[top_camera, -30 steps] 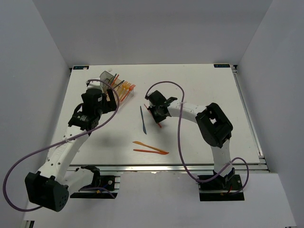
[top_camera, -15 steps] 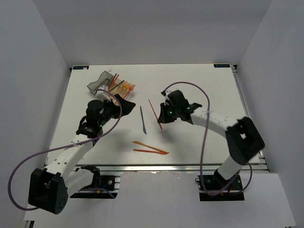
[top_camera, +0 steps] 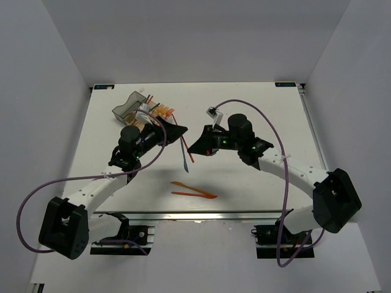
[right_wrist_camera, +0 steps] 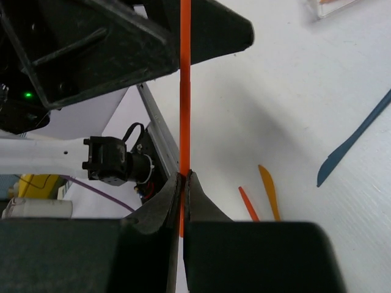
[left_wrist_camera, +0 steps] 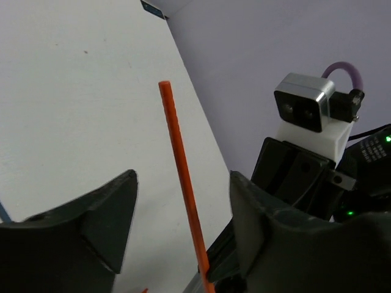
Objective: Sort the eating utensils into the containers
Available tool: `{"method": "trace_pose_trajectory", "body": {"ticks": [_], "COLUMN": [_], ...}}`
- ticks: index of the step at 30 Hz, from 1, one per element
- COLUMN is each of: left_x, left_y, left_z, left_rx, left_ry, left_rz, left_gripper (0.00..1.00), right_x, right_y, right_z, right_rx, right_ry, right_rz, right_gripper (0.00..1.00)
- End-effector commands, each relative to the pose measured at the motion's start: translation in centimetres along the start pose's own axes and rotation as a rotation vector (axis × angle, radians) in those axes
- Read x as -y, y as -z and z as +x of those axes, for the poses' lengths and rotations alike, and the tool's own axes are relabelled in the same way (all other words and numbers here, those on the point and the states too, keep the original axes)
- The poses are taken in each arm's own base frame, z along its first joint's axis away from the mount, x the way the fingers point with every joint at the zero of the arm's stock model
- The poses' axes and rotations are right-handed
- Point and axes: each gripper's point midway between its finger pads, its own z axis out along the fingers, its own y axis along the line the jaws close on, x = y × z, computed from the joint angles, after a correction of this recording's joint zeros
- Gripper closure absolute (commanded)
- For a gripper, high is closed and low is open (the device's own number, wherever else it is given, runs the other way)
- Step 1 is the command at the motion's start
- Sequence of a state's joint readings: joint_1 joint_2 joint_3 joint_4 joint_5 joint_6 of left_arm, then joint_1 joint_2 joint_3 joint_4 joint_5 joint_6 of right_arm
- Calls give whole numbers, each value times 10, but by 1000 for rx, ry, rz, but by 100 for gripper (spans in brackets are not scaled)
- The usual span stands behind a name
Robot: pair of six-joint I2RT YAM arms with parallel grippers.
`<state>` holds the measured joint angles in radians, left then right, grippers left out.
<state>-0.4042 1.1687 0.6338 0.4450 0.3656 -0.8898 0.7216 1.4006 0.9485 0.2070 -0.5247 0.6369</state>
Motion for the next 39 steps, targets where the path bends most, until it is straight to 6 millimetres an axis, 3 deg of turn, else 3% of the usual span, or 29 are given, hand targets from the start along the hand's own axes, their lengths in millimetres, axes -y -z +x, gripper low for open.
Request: {"method": "trace_pose_trajectory", "body": {"ticks": [1, 8, 9, 10, 11, 12, 14, 15, 16, 18, 19, 21, 22, 24, 25, 27, 28, 31, 39], "left_x": [25, 23, 17, 14, 9, -2, -20, -53, -57, -94, -92, -96, -116, -116, -139, -139, -153, -163, -207], "left_y": [-5, -8, -9, -10, -11, -11, -10, -10, -9, -17, -21, -35, -43, -57, -64, -76, -76, -81, -77], "left_z": [-13, -7, -9, -13, -18, -37, -63, -61, -106, -124, -150, -179, -182, -207, -206, -224, -227, -231, -219], "left_rx": [19, -29, -37, -37, -36, -21, -5, -88, 12, -36, 8, 36, -6, -1, -49, -9, -16, 4, -43], "left_ry": [-4, -22, -59, -95, -141, -261, -398, -524, -622, -789, -859, -1048, -1105, -1224, -1240, -1283, -1281, -1321, -1306], "left_rz": [89, 81, 40, 10, -37, -157, -316, -437, -579, -737, -785, -806, -824, -831, -842, -822, -838, -794, -755], "left_gripper": [35, 93, 100, 100, 100, 100, 100, 100, 100, 100, 100, 100, 100, 100, 100, 100, 100, 100, 100], "right_x": [-31, -31, -27, -16, -13, 6, 28, 44, 49, 58, 59, 61, 61, 60, 60, 62, 62, 64, 58], "right_y": [-2, -5, -1, -1, 7, 15, 35, 45, 52, 64, 67, 72, 74, 79, 81, 87, 91, 98, 102], "right_z": [-19, -24, -25, -25, -29, -38, -36, -42, -43, -39, -38, -30, -28, -21, -18, -9, -8, -2, 6], "right_rx": [28, 46, 61, 70, 99, 155, 195, 235, 249, 254, 251, 229, 223, 215, 210, 193, 190, 173, 169], "right_ry": [55, 73, 66, 51, 50, 37, 8, 3, 6, 25, 34, 40, 57, 67, 78, 86, 108, 138, 158], "right_rz": [-94, -86, -55, -11, 21, 111, 224, 295, 322, 367, 377, 394, 397, 392, 392, 411, 419, 438, 403], "right_gripper": [100, 100, 87, 68, 40, 11, 11, 11, 11, 11, 11, 11, 11, 11, 11, 11, 11, 11, 11]}}
